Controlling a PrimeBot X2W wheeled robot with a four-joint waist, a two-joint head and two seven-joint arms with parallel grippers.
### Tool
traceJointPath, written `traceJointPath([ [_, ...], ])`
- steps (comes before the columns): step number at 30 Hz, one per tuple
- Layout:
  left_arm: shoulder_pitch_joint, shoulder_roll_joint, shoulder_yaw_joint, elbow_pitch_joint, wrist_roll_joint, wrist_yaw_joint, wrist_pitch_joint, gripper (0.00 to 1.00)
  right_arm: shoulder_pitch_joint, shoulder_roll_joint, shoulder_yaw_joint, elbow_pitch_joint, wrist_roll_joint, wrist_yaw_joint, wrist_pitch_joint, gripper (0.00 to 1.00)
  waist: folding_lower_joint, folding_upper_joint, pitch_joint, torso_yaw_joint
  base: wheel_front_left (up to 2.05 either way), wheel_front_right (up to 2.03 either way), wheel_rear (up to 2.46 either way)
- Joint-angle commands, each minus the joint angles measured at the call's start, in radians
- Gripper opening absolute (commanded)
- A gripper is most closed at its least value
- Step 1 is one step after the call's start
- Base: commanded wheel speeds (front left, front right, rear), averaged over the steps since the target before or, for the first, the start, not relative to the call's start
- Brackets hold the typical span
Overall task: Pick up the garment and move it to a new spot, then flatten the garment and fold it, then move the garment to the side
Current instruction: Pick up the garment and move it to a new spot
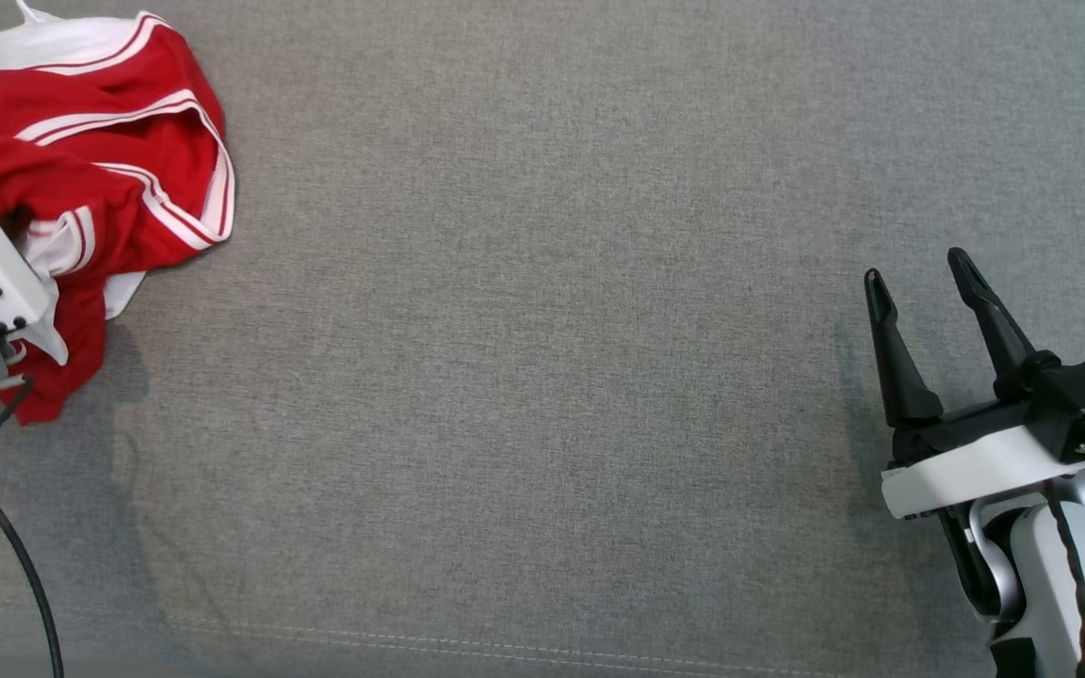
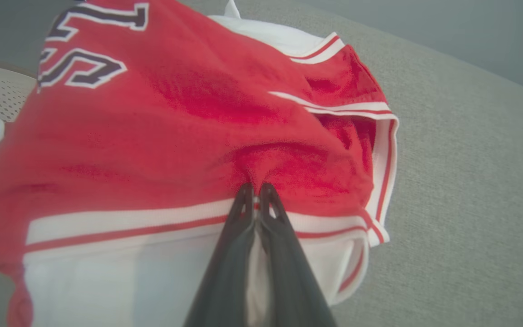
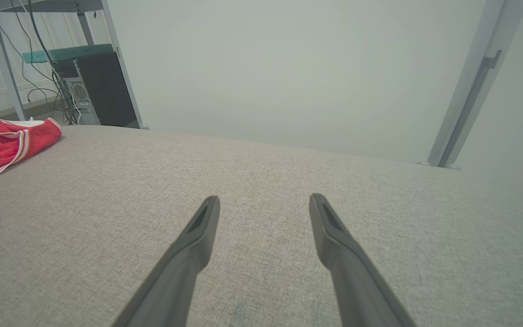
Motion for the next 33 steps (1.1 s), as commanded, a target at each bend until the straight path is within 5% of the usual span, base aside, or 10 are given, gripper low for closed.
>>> traceJointPath([
  [1,-0.052,0.066,0.017,-0.045,0.006,-0.001,-0.029,0.00,-0.003,0.001,0.007,-0.030,0.006,0.000,-0.013,1.00,0.0000,0.0000,-0.011,0.008,0.00,0.00,0.00],
  [9,-0.041,0.077,-0.036,-0.202,0.058,0.000,-0.187,0.00,0.025,0.020,-0.052,-0.047,0.016,0.000,-0.013,1.00,0.0000,0.0000,-0.069,0.009,0.00,0.00,0.00],
  [15,0.094,-0.010,-0.092,-0.430,0.084,0.028,-0.262,0.00,0.058,0.033,-0.100,-0.068,0.004,0.000,-0.013,1.00,0.0000,0.0000,-0.118,-0.019,0.00,0.00,0.00],
  [22,0.286,-0.185,-0.220,-0.641,0.083,0.047,-0.245,0.00,0.077,0.044,-0.137,-0.082,0.001,0.000,-0.013,1.00,0.0000,0.0000,-0.119,-0.078,0.00,0.00,0.00],
  [33,0.252,-0.325,-0.388,-0.606,0.105,0.027,-0.248,0.00,0.069,0.062,-0.153,-0.085,0.009,0.000,-0.013,1.00,0.0000,0.0000,-0.080,-0.237,0.00,0.00,0.00],
])
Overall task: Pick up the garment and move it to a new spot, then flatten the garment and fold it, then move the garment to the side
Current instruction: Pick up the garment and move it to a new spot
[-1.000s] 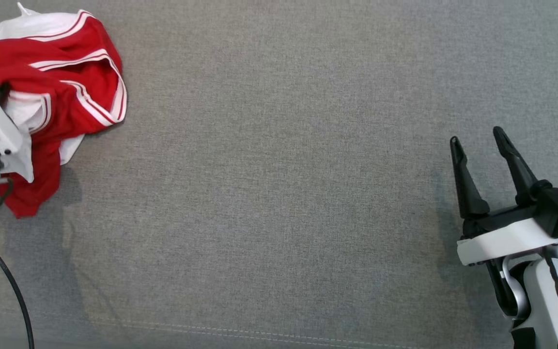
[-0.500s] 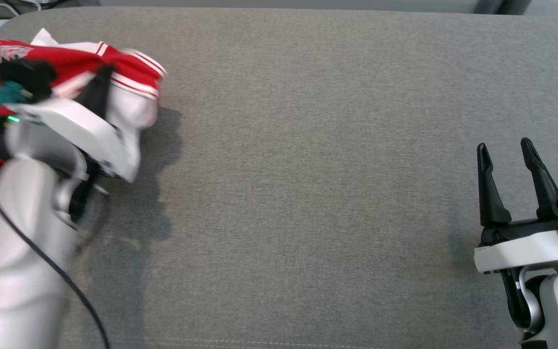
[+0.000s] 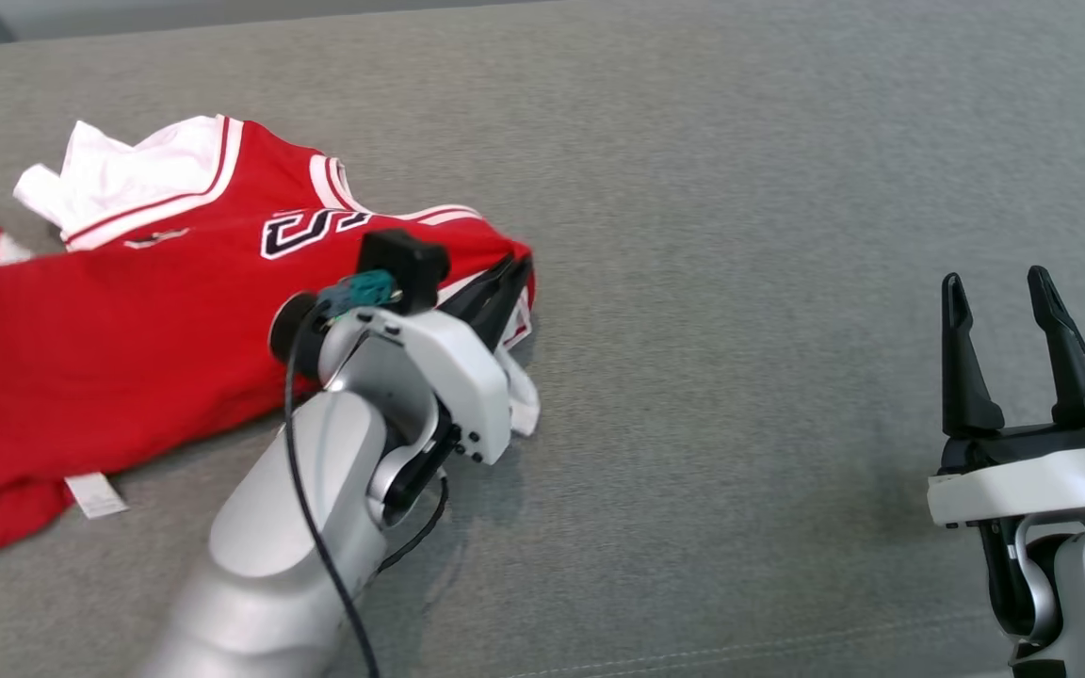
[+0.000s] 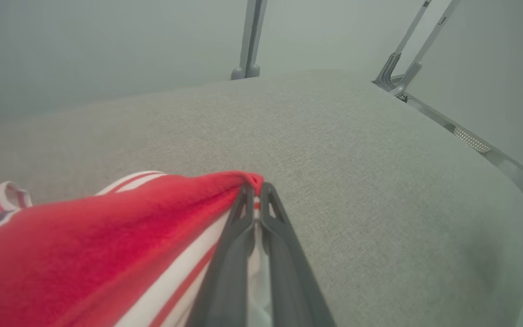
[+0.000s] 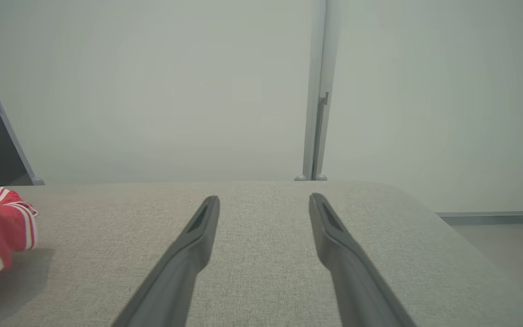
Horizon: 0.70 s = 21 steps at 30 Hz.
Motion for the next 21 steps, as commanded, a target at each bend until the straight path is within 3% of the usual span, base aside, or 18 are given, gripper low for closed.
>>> traceJointPath([
  [1,-0.066,0.002,0.015,-0.021,0.006,-0.012,-0.012,0.00,-0.005,0.000,0.017,-0.027,0.001,0.000,-0.012,1.00,0.0000,0.0000,0.021,-0.059,0.00,0.00,0.00],
  [11,-0.240,-0.020,-0.156,0.043,-0.050,-0.009,-0.069,0.00,-0.021,0.023,0.036,-0.026,0.019,0.000,-0.012,1.00,0.0000,0.0000,0.083,-0.248,0.00,0.00,0.00],
  [19,-0.257,-0.020,-0.283,0.128,-0.144,0.019,-0.095,0.00,-0.037,0.033,0.068,-0.011,0.047,0.000,-0.012,1.00,0.0000,0.0000,0.118,-0.318,0.00,0.00,0.00],
  [21,-0.261,-0.020,-0.306,0.141,-0.157,0.019,-0.109,0.87,-0.037,0.034,0.068,-0.009,0.055,0.000,-0.012,1.00,0.0000,0.0000,0.118,-0.314,0.00,0.00,0.00],
])
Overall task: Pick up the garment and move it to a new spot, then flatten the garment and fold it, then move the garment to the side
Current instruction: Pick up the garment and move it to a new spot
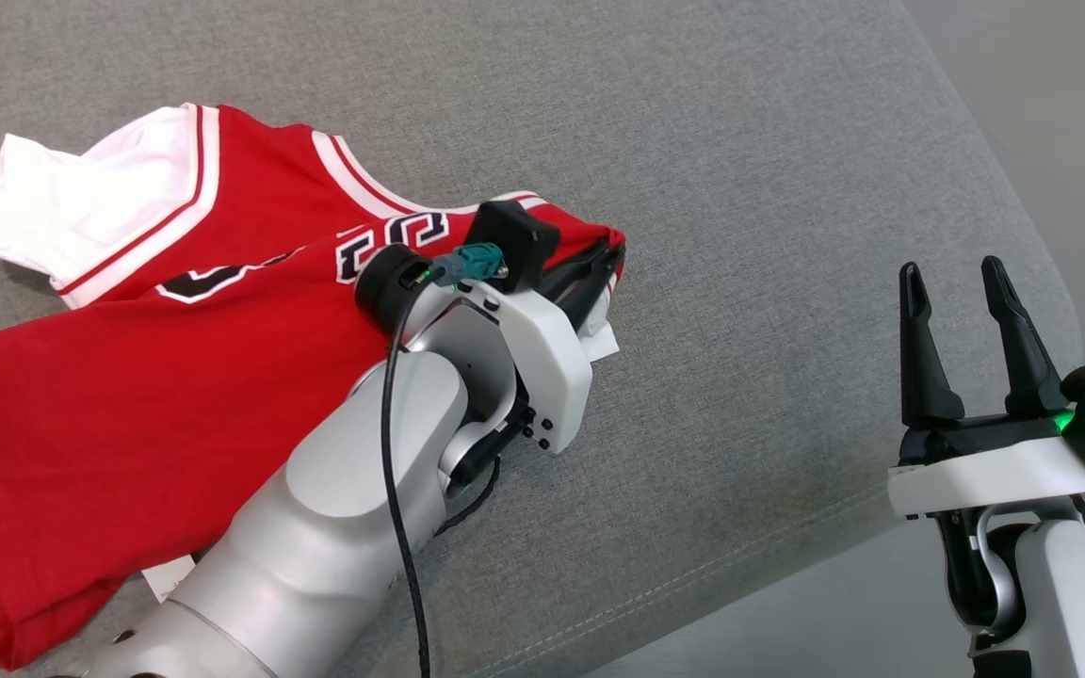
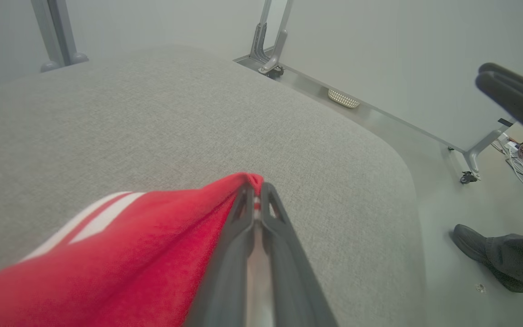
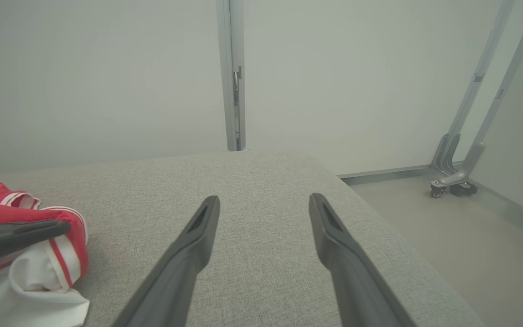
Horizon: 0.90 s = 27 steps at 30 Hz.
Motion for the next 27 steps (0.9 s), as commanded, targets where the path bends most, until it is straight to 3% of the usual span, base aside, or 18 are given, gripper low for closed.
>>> traceJointPath([
  [1,-0.049,0.002,0.008,-0.023,-0.014,0.003,-0.014,1.00,-0.012,-0.010,0.023,-0.013,0.014,0.000,-0.012,1.00,0.0000,0.0000,0.001,0.005,0.00,0.00,0.00],
  [8,-0.070,0.002,-0.021,-0.081,-0.026,0.019,-0.095,1.00,-0.015,-0.009,0.029,-0.011,0.015,0.000,-0.012,1.00,0.0000,0.0000,-0.034,0.082,0.00,0.00,0.00],
  [11,-0.055,0.038,0.000,-0.163,-0.013,0.052,-0.140,1.00,-0.007,-0.009,0.017,-0.005,-0.008,0.000,-0.012,1.00,0.0000,0.0000,-0.064,0.152,0.00,0.00,0.00],
  [18,0.078,0.193,0.081,-0.332,-0.007,0.185,-0.178,1.00,0.020,-0.024,-0.014,0.006,-0.036,0.000,-0.012,1.00,0.0000,0.0000,-0.115,0.288,0.00,0.00,0.00],
  [19,0.078,0.193,0.081,-0.332,-0.007,0.185,-0.178,1.00,0.020,-0.024,-0.014,0.006,-0.036,0.000,-0.012,1.00,0.0000,0.0000,-0.115,0.288,0.00,0.00,0.00],
  [27,0.289,0.340,0.233,-0.505,-0.058,0.342,-0.238,1.00,0.057,-0.040,-0.065,0.006,-0.052,0.000,-0.012,1.00,0.0000,0.0000,-0.160,0.404,0.00,0.00,0.00],
])
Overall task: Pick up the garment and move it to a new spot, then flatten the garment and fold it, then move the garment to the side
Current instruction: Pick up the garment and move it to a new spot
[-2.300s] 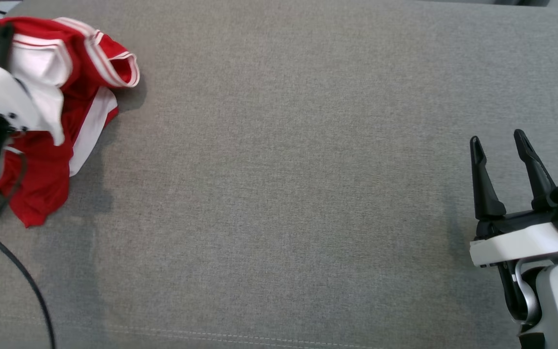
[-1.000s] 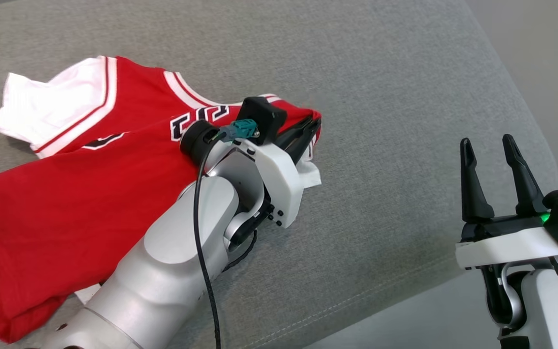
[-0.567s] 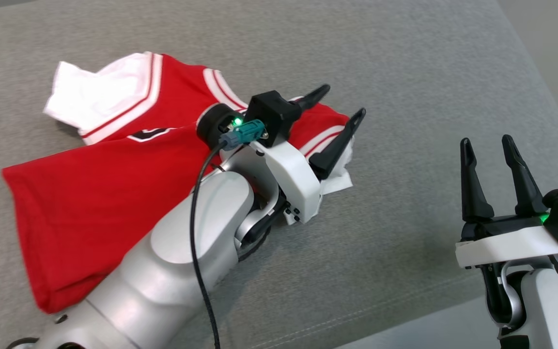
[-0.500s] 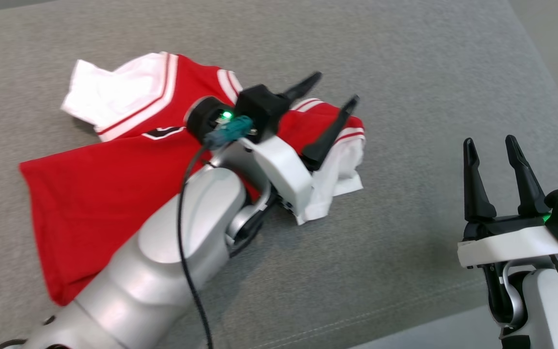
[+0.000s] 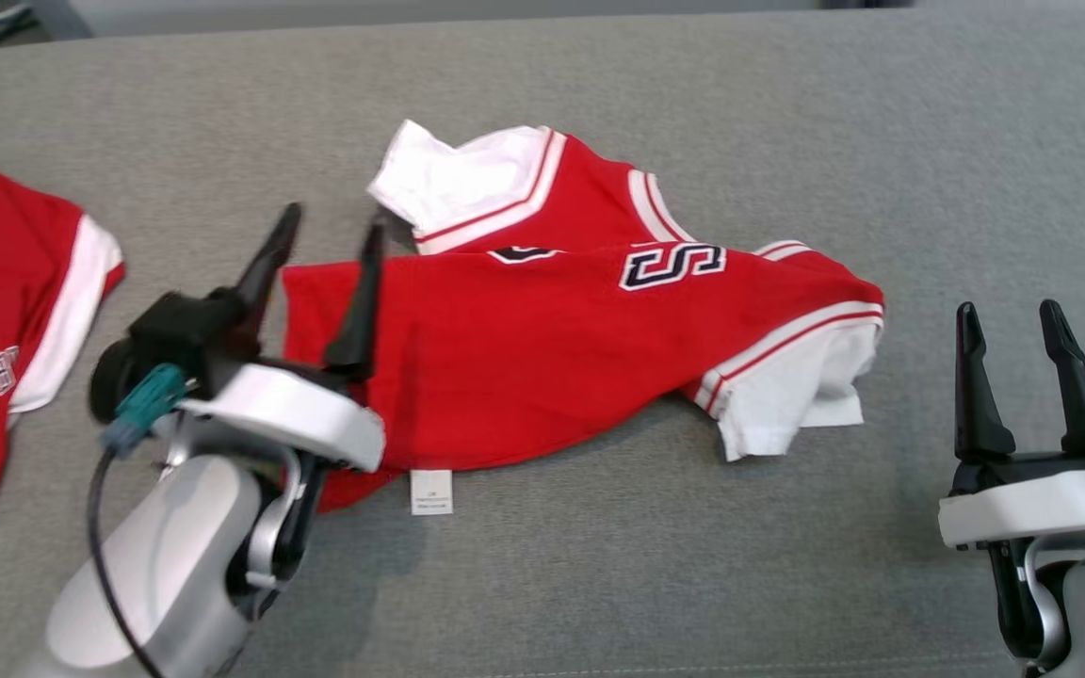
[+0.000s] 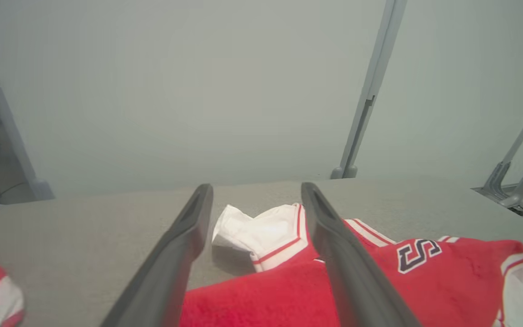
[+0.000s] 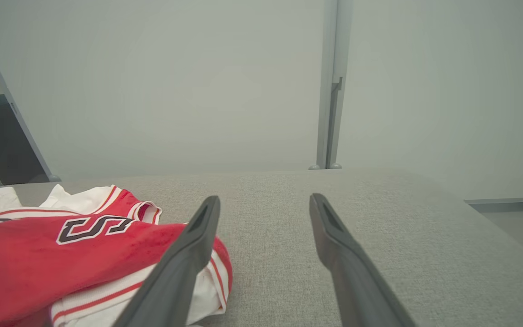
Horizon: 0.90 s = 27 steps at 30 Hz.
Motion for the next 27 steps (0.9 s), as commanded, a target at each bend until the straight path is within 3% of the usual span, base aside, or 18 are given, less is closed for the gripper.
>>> traceJointPath([
  [1,0.017,0.041,0.068,-0.047,-0.012,0.028,-0.019,1.00,0.013,-0.012,0.010,-0.019,-0.015,0.000,-0.012,1.00,0.0000,0.0000,-0.039,0.049,0.00,0.00,0.00],
  [8,0.208,0.097,0.165,-0.134,-0.028,0.100,-0.052,1.00,0.066,-0.014,0.003,-0.001,-0.022,0.000,-0.012,1.00,0.0000,0.0000,-0.101,0.078,0.00,0.00,0.00],
  [27,0.500,0.143,0.167,-0.152,0.002,0.096,-0.061,1.00,0.255,-0.011,0.014,0.037,-0.024,0.000,-0.012,1.00,0.0000,0.0000,-0.259,0.092,0.00,0.00,0.00],
])
